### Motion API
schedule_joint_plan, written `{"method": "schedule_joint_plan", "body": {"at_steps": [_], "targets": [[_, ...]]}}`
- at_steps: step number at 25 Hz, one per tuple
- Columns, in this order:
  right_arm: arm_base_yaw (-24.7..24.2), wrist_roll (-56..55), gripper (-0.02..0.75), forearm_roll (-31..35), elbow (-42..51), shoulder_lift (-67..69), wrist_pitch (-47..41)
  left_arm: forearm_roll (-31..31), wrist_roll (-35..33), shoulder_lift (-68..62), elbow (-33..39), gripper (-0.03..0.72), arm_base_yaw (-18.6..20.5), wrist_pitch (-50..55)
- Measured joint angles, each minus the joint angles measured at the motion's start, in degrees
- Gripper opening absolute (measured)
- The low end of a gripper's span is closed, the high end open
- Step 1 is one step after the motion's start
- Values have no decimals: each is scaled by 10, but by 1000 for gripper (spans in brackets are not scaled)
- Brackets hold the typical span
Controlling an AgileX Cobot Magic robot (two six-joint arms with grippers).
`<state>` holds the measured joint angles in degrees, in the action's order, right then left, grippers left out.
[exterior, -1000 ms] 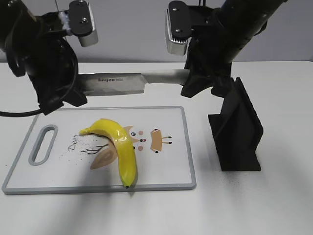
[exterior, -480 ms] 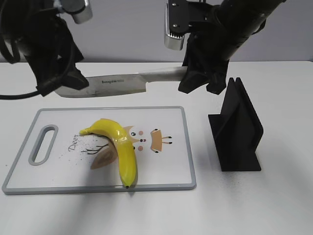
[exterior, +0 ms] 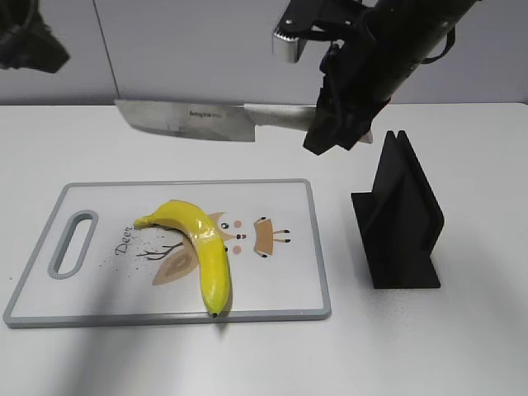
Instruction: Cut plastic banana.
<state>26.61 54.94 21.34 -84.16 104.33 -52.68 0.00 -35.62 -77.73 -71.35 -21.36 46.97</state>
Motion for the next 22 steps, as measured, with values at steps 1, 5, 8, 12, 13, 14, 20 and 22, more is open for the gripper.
{"method": "schedule_joint_plan", "body": {"at_steps": [1,5,8,12,13,14,20,22], "targets": [[0,-46,190,-4,-5,0,-1,9,32,1,-1,579,19,19],[0,-224,190,-31,-32,0,-1,4,119,1,-4,577,106,100],[0,-326,190,-63,-57,0,-2,0,175,1,-7,574,159,147],[0,-460,190,-109,-75,-4,-30,4,221,1,-8,562,195,215],[0,-490,190,-121,-76,-10,-49,5,231,2,-8,560,197,221],[0,-525,190,-133,-76,-15,-70,5,238,4,-8,560,198,225],[0,-664,190,-197,-18,-100,-88,-3,248,99,64,556,198,225],[0,-703,190,-217,26,-139,-75,-3,249,148,105,554,198,227]]}}
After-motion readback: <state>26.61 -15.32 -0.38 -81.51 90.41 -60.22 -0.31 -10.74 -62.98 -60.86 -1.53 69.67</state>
